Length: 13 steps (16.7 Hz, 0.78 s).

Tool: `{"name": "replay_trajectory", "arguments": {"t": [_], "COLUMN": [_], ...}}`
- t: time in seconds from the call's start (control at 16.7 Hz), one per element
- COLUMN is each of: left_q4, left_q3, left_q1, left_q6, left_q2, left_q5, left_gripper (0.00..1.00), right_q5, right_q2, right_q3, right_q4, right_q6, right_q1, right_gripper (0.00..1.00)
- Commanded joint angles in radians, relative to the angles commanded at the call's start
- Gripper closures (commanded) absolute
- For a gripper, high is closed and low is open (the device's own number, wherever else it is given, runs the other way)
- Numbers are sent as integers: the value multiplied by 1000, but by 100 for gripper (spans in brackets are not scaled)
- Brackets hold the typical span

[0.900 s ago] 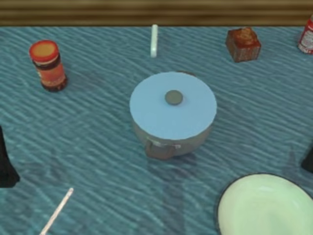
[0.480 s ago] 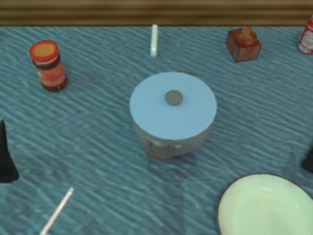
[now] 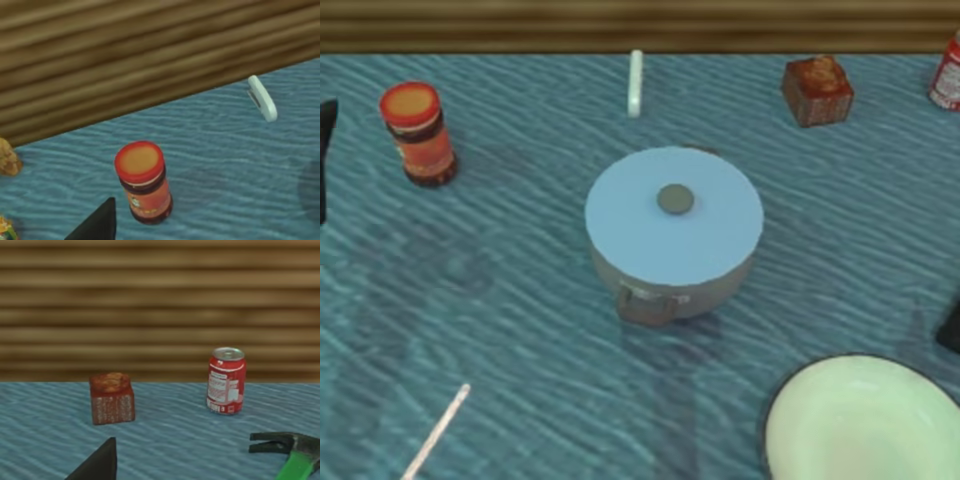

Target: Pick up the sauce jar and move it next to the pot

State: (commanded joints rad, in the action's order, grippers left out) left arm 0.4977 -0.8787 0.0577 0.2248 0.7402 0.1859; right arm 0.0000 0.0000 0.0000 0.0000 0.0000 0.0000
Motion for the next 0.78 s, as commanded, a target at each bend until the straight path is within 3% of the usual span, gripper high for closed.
{"name": "replay_trajectory", "arguments": {"t": [0.42,0.78], "left_q4": [398,679], "left_q3": [-853,-1416], "left_q1": [19,7], "left_q6": [207,364], "left_q2": [672,1212], "left_q5": [93,102], "left_gripper": [0,0], "right_q5": [0,0], "right_q2": [0,0], "right_q3": [0,0], "right_q4": [0,0], "right_q6": [0,0], "right_q1": [0,0], "right_gripper": [0,0]}}
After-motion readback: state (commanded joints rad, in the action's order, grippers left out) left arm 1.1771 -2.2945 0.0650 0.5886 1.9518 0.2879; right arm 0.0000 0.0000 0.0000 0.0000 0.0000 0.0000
